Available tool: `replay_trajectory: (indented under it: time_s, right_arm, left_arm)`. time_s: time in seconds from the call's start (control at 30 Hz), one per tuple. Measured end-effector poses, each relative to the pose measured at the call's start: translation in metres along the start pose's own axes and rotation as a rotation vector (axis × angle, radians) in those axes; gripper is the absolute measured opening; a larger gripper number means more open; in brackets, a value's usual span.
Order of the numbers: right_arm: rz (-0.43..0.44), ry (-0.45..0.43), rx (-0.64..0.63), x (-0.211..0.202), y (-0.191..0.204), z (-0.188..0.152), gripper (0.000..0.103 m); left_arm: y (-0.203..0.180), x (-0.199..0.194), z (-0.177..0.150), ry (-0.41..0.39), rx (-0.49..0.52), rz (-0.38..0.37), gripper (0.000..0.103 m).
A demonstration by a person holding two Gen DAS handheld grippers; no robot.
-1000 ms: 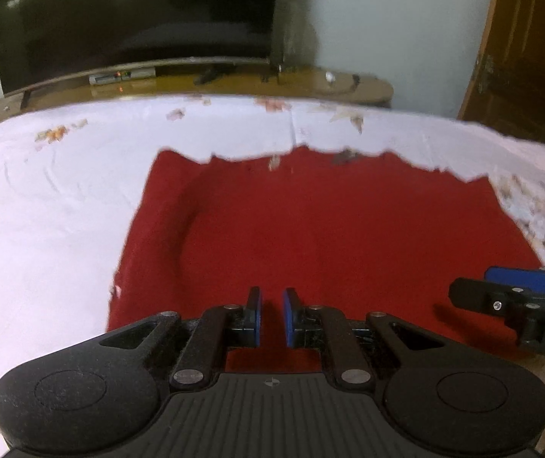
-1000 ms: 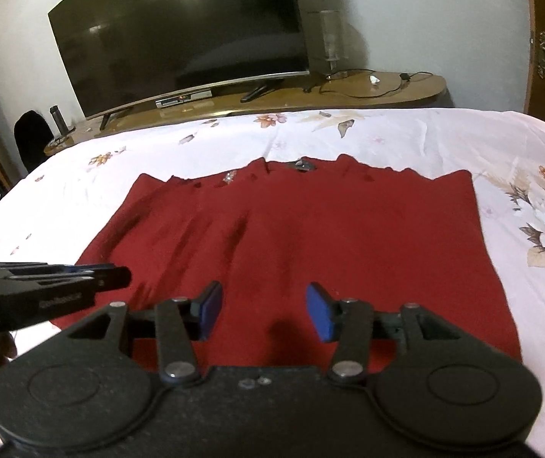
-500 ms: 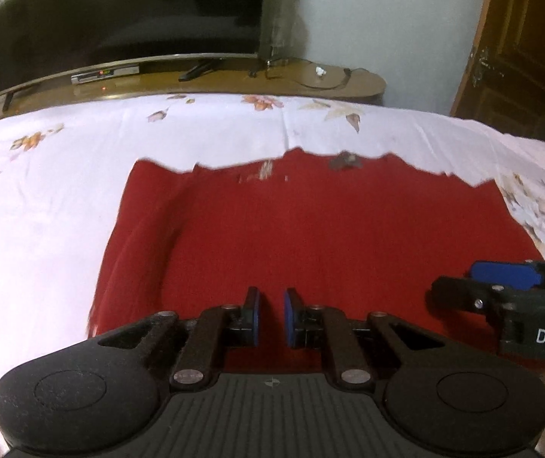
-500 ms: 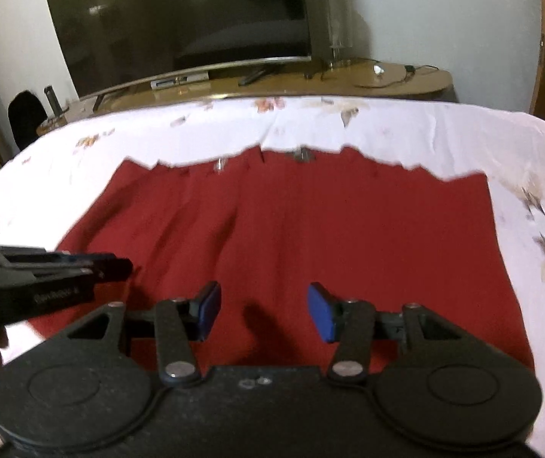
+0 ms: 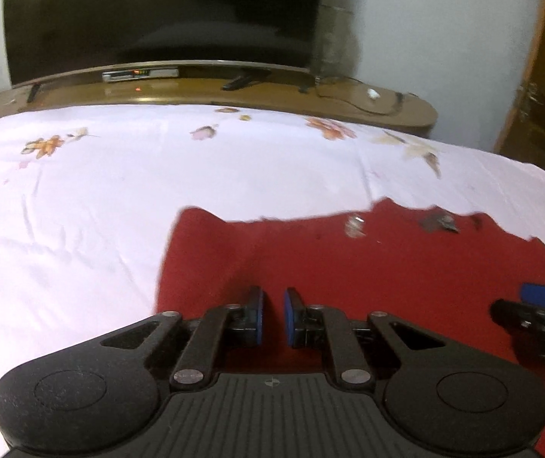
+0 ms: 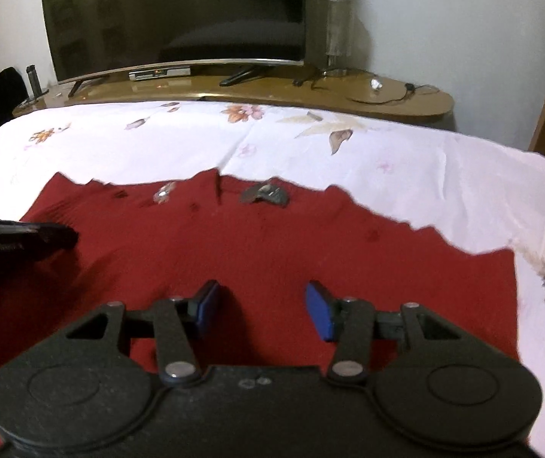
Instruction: Fold small clothes
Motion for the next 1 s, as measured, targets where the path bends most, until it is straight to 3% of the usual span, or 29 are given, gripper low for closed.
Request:
replay_trajectory:
  time_s: [0.3,0.53,0.9,0.93,0.97,1.0]
  right_arm:
    - [-0.033,-0.012,0.011,0.011,-0.009,0.01,0.05]
    - [0.087,-0.018,0.134,-0.03,-0.004,0.006,0.054]
    - [0.174,0.012,0.132,-0.067,0.033,-0.024,0.058]
    - [0.178,0.014,0.129,-0.069,0.036,-0.026,0.058]
    - [0.182,0.02,0.128,-0.07,0.039,-0.028,0.058]
    - [0.183,0.024,0.131,-0.071,0.041,-0.03,0.058]
  left_arm:
    - [0.005,0.005,0.002,0.007,-0.005,0.015,0.012]
    - [0.006,-0.03,-0.01,0.016,0.02,0.007,0.012]
    - [0.032,-0.065,-0.036,0.085,-0.036,0.019,0.016]
    - [0.036,-0.066,-0.039,0.092,-0.042,0.023,0.038]
    - [0.039,-0.069,-0.041,0.094,-0.051,0.036,0.078]
    - [0.042,-0.072,-0.042,0.075,-0.059,0.056,0.091]
Point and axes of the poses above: each gripper's, at about its wrist camera, not at the fingertips, and x roughly the way its jaws point, y to its left, z to its top, the point moved 6 cm from there along x, roughly the way its jaws point, and after that the axes turned 11 degrees about x, right-handed, at the moved point
